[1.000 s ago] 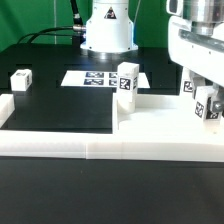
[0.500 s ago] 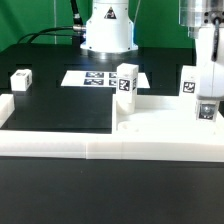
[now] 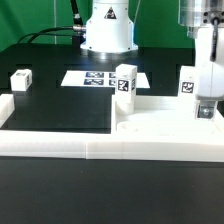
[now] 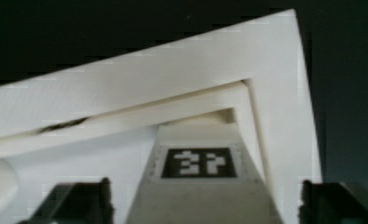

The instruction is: Assemble square table

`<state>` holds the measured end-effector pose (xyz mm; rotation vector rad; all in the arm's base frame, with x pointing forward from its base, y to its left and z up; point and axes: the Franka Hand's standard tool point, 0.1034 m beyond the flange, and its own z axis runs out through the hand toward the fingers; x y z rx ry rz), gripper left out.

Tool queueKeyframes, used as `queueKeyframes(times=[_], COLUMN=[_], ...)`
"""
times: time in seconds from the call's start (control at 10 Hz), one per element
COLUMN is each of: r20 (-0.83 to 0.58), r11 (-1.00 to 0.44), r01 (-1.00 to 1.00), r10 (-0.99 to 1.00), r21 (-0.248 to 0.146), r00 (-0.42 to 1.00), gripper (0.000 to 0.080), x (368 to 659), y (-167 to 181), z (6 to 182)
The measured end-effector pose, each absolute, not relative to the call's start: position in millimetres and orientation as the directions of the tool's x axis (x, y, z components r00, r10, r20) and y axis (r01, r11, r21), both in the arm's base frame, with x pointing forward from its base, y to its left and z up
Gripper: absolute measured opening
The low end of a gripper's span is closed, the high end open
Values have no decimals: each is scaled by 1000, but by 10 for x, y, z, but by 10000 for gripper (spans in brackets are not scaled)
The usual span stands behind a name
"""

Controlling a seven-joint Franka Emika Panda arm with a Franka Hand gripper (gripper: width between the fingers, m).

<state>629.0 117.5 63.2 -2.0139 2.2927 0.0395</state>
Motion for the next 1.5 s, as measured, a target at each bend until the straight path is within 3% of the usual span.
queueKeyframes(times=[0.2,0.6,0.9,1.2,1.4,1.5], r20=[-75,-51,37,73,80,77], r11=[-165,-414,-784,-943,-963,-954], r01=[-983,-906,-615,-325,-261,-294], r10=[-982,-907,-619,-330,-265,-298], r21=[-75,-88,-86,-68,-61,-64], r00=[171,419,784,941,961,951], gripper=[638,649,649,649,649,508], x=[6269,6268,6284,6323,6337,6336], y=[1236,1207,1232,1156,1131,1131], z=[684,662,670,715,721,719])
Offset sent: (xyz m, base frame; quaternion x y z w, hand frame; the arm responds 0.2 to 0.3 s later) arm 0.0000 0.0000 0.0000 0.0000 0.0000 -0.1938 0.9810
